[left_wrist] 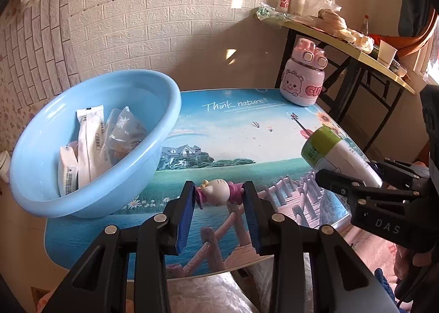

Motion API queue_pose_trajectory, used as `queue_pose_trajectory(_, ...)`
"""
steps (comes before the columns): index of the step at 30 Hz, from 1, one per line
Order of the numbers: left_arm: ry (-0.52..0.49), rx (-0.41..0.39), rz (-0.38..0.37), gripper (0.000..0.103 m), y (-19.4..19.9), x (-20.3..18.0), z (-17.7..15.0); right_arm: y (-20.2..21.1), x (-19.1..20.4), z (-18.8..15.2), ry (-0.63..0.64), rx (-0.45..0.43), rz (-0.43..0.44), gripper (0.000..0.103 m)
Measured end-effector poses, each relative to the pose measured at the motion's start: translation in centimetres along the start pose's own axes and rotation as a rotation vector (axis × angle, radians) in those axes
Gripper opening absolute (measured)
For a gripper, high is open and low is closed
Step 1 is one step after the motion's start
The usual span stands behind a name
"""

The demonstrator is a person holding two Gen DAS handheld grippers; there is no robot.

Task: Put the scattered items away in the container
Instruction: 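Carry the figurine and white bottle over the blue basin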

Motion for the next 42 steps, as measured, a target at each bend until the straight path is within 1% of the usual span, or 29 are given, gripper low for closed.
queue_pose_trajectory(4, -0.002, -0.005, 0.006, 0.033, 0.1, 0.0, 0.2, -0.2, -0.2, -0.2, -0.010, 0.010, -0.006, 0.046)
queue_pose_trajectory(8, -0.009, -0.009, 0.015, 0.033, 0.4, -0.1, 0.9, -0.1, -0.4, 0.3, -0.015, 0.010, -0.017, 0.046)
queue_pose_trajectory(12, -0.024, -0.028, 0.024, 0.034, 1.1, -0.1, 2.5, 0.2, -0.6, 1.7, -0.017, -0.004, -0.026, 0.046)
queue_pose_trajectory(16, -0.037, -0.054, 0.046, 0.034, 2.1, 0.2, 4.6, 0.4, -0.6, 3.4, -0.038, -0.003, -0.012, 0.046)
queue_pose_trajectory(20, -0.044, -0.077, 0.048, 0.034, 3.1, 0.8, 6.3, 1.0, 0.3, 5.2, -0.022, -0.020, -0.001, 0.046)
queue_pose_trajectory(24, -0.038, -0.090, 0.050, 0.034, 3.8, 1.7, 7.6, 1.6, 1.8, 6.9, 0.010, -0.034, 0.011, 0.046)
queue_pose_trajectory(29, 0.002, -0.094, 0.049, 0.034, 4.2, 3.9, 8.8, 1.6, 4.3, 9.1, 0.050, -0.048, 0.029, 0.046)
queue_pose_trajectory(35, 0.046, -0.105, 0.097, 0.034, 4.4, 7.9, 9.6, 1.1, 8.6, 11.4, 0.125, -0.066, 0.066, 0.046)
queue_pose_trajectory(42, 0.086, -0.086, 0.145, 0.034, 3.5, 12.4, 9.3, -1.5, 13.1, 12.1, 0.185, -0.034, 0.114, 0.046)
Point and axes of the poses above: each gripper's, at about its wrist camera, not at the fingertips, and y roughly against the way its jaws point, x to its left, z to its top, the point moved 6 cm from there along -y, roughly the way its jaws point
